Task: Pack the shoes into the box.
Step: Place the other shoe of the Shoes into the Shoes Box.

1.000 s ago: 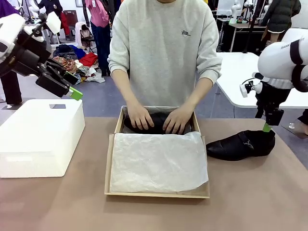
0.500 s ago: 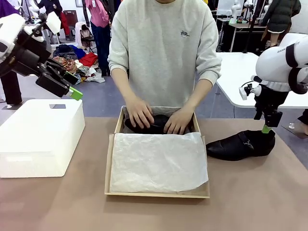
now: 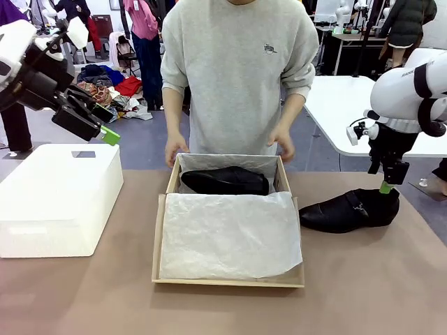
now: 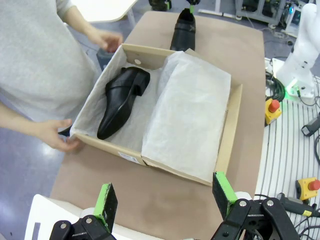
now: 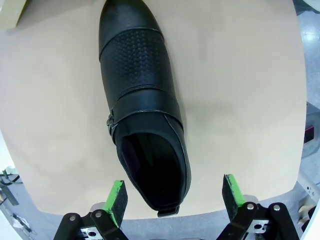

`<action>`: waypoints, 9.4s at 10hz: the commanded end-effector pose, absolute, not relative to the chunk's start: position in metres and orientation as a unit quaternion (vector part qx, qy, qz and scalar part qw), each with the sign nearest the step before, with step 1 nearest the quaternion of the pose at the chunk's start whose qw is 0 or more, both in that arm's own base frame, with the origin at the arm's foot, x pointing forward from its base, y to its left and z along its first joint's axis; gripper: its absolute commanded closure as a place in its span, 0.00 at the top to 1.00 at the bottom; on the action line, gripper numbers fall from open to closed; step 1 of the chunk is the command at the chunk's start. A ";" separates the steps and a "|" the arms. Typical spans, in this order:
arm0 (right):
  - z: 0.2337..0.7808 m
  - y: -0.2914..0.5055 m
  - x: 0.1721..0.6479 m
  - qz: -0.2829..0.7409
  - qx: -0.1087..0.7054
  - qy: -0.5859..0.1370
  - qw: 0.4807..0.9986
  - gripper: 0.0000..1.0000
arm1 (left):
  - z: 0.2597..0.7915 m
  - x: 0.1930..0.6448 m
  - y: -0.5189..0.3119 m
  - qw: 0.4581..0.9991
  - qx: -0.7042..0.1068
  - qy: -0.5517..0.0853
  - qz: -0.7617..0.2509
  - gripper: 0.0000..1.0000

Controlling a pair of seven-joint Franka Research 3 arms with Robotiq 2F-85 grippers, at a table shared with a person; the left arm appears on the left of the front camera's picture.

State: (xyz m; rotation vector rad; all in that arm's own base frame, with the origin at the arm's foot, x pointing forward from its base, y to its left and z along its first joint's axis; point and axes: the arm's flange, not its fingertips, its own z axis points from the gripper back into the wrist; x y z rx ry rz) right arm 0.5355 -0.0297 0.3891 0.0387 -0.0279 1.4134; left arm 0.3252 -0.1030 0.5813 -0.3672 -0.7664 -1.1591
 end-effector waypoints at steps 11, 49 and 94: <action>0.346 -0.036 0.536 0.672 0.006 -0.054 0.738 1.00 | 0.582 0.326 -0.102 0.745 -0.176 -0.354 -0.537 1.00; 0.482 -0.043 0.556 0.421 0.101 0.020 0.901 0.00 | 0.582 0.326 -0.102 0.745 -0.176 -0.354 -0.537 1.00; 0.553 0.310 0.480 -0.535 0.016 -0.097 0.839 0.00 | 0.582 0.326 -0.102 0.745 -0.176 -0.354 -0.537 1.00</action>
